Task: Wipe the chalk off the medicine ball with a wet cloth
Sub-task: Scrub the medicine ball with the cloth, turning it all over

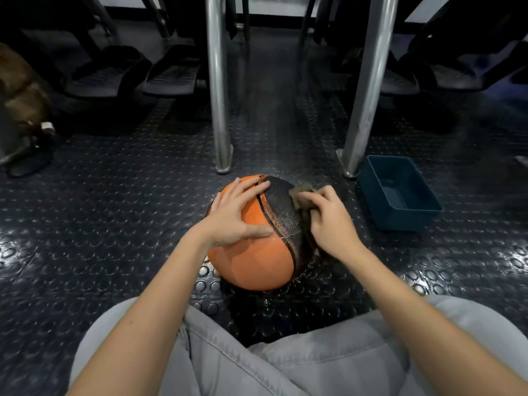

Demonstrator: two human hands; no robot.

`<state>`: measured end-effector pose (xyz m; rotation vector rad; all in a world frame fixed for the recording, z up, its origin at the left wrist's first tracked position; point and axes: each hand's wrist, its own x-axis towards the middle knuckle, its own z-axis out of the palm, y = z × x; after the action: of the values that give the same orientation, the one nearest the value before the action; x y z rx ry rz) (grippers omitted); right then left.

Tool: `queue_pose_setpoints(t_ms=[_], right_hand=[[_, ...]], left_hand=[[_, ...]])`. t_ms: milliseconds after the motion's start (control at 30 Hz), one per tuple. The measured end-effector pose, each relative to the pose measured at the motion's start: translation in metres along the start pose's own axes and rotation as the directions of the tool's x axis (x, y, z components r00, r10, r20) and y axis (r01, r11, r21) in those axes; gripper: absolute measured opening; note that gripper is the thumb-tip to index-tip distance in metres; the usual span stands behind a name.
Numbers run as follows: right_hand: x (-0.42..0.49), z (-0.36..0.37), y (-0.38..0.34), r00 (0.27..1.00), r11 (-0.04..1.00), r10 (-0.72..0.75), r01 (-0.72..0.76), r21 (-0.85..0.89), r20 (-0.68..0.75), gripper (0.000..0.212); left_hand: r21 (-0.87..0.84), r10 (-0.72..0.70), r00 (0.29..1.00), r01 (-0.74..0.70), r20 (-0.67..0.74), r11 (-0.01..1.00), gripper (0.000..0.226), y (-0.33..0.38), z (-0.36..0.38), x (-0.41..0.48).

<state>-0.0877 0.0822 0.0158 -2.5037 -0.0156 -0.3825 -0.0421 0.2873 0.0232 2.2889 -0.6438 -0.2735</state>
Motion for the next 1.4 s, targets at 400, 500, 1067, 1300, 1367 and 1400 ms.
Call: queue_pose_setpoints(t_ms=[400,500,1067,1300,1367,1400], right_hand=[[-0.010,0.001,-0.010,0.992,0.994,-0.103,0.100,-0.044,-0.069,0.045],[-0.040,0.003,-0.025,0.956,0.954,-0.291,0.288,-0.078,-0.032,0.042],[-0.007,-0.004,-0.001,0.998,0.996,-0.040,0.036,-0.083,-0.043,0.045],[-0.015,-0.003,-0.013,0.952,0.950,-0.298,0.289,-0.123,-0.069,0.047],[-0.002,-0.005,-0.005,0.984,0.986,-0.151,0.144,-0.078,-0.095,0.050],[-0.003,-0.004,-0.009,0.983,0.988,-0.149,0.143,-0.066,-0.108,0.049]], left_hand=[[-0.020,-0.024,0.998,0.023,-0.064,1.000,0.096,0.004,0.005,0.003],[-0.024,-0.026,0.998,0.025,-0.063,0.999,0.095,0.002,0.005,0.001],[-0.041,-0.018,0.996,0.015,-0.082,0.999,0.090,0.005,0.006,-0.002],[-0.028,-0.007,0.996,0.005,-0.090,1.000,0.092,0.006,0.010,-0.007],[-0.005,-0.011,0.995,0.011,-0.099,1.000,0.092,0.010,0.012,-0.005],[0.001,-0.015,0.994,0.015,-0.105,1.000,0.092,0.012,0.012,-0.004]])
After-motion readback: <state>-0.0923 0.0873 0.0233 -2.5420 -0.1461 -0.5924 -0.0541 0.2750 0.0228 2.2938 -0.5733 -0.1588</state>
